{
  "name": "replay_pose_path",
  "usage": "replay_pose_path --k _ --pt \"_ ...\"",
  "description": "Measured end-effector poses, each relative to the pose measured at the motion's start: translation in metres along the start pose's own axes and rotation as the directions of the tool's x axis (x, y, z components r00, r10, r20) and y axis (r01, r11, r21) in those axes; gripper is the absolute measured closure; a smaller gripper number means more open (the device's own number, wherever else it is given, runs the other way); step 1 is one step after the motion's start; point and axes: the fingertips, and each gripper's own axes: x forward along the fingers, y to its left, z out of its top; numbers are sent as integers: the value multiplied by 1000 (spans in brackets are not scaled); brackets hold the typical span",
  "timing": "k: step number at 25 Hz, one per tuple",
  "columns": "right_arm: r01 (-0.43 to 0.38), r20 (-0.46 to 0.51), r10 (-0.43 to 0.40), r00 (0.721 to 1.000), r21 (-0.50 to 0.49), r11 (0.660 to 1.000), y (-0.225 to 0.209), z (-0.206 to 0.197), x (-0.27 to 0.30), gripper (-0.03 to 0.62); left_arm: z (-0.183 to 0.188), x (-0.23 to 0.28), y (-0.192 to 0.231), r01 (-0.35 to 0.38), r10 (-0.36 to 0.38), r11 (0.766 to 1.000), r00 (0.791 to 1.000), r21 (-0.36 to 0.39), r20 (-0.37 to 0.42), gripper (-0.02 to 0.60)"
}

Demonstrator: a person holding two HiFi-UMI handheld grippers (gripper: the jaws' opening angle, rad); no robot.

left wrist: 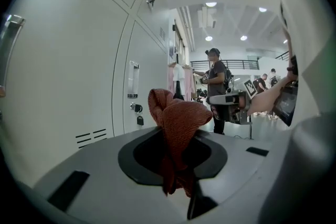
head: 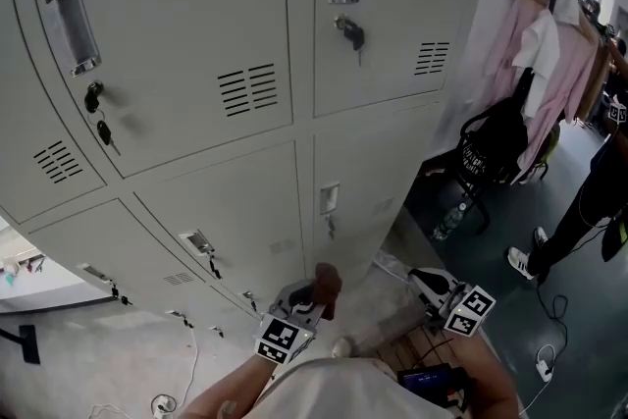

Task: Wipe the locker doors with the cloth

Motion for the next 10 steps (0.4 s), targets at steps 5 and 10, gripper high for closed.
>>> replay_pose_path --k 5,10 --pt "1 -1 -1 1000 -3 1000 2 1 2 571 -5 -4 4 -1 1 1000 1000 -7 -3 500" --pt "2 -1 -2 1000 -16 1000 1 7 5 571 -4 -5 8 -9 9 1000 1000 -9 0 500"
